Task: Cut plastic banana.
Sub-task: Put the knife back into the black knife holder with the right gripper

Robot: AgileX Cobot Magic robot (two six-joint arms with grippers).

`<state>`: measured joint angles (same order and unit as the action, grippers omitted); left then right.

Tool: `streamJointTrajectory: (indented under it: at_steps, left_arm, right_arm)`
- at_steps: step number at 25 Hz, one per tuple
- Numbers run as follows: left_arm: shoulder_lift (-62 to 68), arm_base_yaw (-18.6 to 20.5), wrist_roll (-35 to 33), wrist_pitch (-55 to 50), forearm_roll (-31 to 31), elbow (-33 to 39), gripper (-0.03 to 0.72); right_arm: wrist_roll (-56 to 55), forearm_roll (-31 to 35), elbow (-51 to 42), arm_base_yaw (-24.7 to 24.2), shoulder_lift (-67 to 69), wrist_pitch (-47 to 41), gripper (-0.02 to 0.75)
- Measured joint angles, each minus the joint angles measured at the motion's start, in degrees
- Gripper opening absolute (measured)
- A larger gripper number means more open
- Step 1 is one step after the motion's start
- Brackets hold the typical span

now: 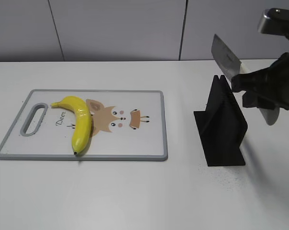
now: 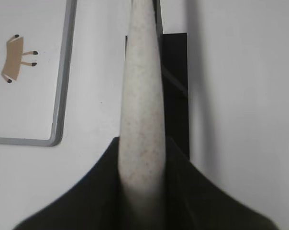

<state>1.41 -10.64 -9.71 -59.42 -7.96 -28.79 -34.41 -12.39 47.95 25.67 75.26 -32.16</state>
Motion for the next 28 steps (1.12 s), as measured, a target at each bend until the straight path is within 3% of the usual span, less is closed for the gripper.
streamJointTrajectory:
  at_steps: [26,28]
  left_arm:
    - [0.0,0.0,0.0,0.0,0.0,0.0,0.585]
    - [0.0,0.0,0.0,0.0,0.0,0.0,0.585]
  right_arm:
    - [-0.05,0.81,0.0,0.0,7.24,-0.73,0.184]
    - [-0.05,0.81,0.0,0.0,7.24,-0.78,0.225]
